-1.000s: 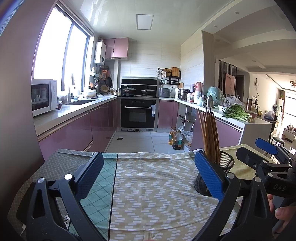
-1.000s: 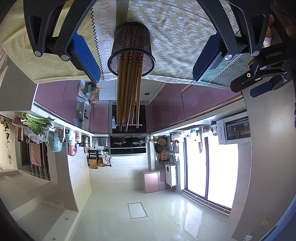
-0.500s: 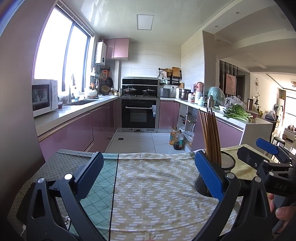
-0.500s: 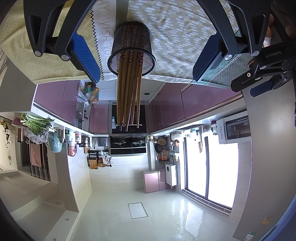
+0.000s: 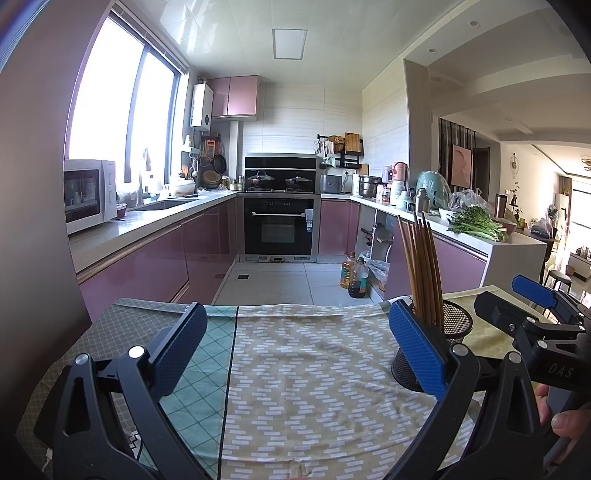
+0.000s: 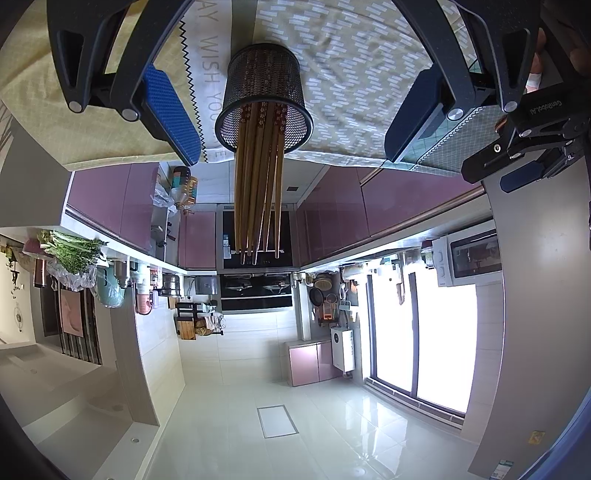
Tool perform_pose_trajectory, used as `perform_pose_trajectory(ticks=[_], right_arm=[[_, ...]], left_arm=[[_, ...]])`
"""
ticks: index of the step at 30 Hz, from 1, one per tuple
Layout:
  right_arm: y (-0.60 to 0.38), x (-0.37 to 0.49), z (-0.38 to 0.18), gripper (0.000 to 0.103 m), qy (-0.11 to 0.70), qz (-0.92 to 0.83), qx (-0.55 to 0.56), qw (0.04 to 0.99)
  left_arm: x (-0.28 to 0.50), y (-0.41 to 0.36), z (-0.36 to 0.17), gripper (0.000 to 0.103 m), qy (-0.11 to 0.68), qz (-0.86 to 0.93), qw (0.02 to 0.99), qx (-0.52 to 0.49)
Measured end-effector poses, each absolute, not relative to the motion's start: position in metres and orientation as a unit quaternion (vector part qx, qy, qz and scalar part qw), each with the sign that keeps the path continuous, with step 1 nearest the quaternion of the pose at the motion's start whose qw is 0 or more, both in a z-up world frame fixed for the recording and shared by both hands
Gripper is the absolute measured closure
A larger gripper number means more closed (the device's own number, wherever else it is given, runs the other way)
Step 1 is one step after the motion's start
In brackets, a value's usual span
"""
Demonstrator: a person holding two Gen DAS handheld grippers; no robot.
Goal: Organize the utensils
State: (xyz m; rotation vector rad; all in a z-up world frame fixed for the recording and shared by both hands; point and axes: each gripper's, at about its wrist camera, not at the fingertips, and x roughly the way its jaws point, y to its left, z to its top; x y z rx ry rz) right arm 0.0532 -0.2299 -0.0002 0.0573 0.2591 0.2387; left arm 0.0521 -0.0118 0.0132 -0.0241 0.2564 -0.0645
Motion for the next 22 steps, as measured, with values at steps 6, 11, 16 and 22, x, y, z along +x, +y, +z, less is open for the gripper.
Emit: perform_pose_trajectory(ticks=[6,11,16,22], right_arm=[[-0.229,0.054,-0.001,0.007,0.13,0.118,0.029,0.984],[-0.23,0.054,-0.002,0.007,0.13,0.119,0.03,0.984],[-0.234,0.055,-0.004,0.007,0.136,0.116,0.031,0.983],[-0.276,0.079,-0.025,0.007,0.199,0.061,0.026,0.978]], left_arm=[[0.054,-0.013,0.012,0.006,0.127,-0.028,0.991,-0.006],[0.055,-0.016,0.01,0.006,0.127,-0.02,0.992,0.003],[0.057,-0.014,0.008,0.006,0.139,-0.021,0.99,-0.001],[0.075,0.0,-0.008,0.006,0.194,-0.02,0.981,-0.002]])
